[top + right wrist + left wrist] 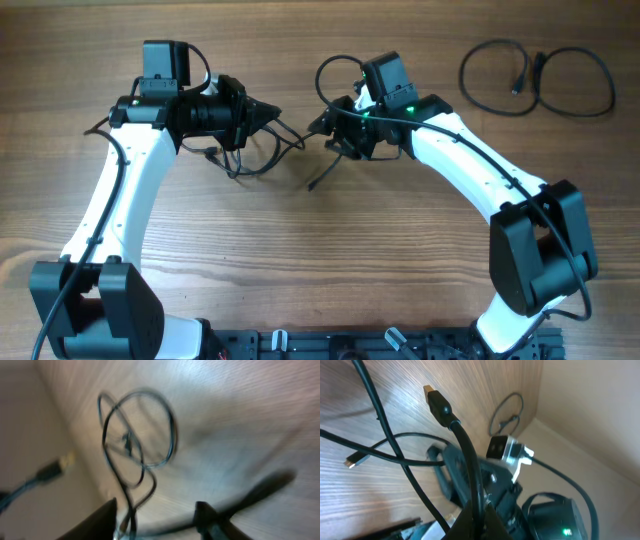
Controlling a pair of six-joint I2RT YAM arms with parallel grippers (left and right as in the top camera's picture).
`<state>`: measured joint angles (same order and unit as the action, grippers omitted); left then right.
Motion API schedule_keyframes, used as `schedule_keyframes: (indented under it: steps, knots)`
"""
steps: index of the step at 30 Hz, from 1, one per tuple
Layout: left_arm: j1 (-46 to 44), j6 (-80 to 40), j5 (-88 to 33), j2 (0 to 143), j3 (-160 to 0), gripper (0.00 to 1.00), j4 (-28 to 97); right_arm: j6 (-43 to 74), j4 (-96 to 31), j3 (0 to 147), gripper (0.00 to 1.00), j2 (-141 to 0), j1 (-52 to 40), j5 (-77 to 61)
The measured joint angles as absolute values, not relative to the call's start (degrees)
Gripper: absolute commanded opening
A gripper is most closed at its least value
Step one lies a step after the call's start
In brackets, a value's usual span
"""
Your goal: Untangle cables
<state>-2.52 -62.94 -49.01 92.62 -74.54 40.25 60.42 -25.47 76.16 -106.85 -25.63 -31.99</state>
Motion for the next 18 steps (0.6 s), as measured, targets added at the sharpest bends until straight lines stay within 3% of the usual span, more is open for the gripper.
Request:
schedule_keyframes:
  steps: [10, 18]
  knots:
    - [-2.2, -60.2, -52.3, 92.6, -74.5, 0.04, 40.0, 58.3, -26.6, 76.2, 0.04, -106.8, -24.3, -10.8]
    - [6.0, -58.0, -50.4, 92.6, -74.5, 0.04, 42.0, 49.7, -35.2, 76.2, 0.04, -106.8, -10.9, -2.5]
